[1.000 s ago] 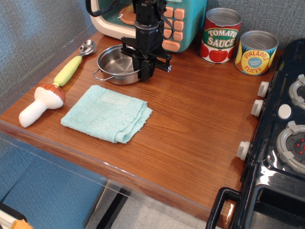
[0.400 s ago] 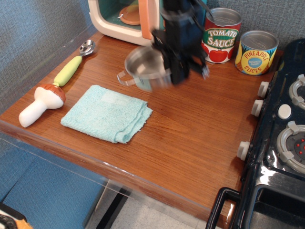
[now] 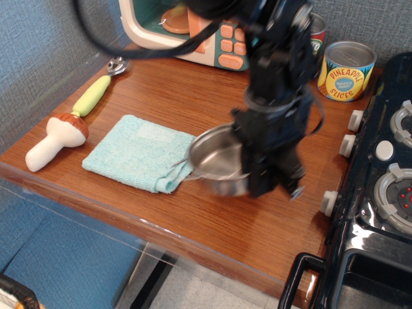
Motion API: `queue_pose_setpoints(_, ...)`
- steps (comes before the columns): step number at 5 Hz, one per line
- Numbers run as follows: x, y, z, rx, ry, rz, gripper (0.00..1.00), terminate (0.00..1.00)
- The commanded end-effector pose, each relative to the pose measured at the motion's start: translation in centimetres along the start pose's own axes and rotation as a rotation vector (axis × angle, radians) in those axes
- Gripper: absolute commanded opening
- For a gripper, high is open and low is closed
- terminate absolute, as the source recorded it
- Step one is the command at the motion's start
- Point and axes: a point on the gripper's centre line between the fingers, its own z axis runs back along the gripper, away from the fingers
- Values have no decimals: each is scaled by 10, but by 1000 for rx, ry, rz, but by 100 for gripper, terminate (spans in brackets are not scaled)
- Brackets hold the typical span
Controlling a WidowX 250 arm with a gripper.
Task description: Move the pot to the bottom right of the towel
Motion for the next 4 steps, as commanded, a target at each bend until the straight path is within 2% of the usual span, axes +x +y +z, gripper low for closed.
queue_pose_setpoints(1,-23,-1,1,33,24,27,0,0)
queue_pose_setpoints(2,-24,1,3,23,31,24,100,0)
queue_pose_setpoints(3,-22,-4,14,2,-4,13,100,0)
queue_pose_setpoints(4,-20,-10,49,-26,-90,52,100,0)
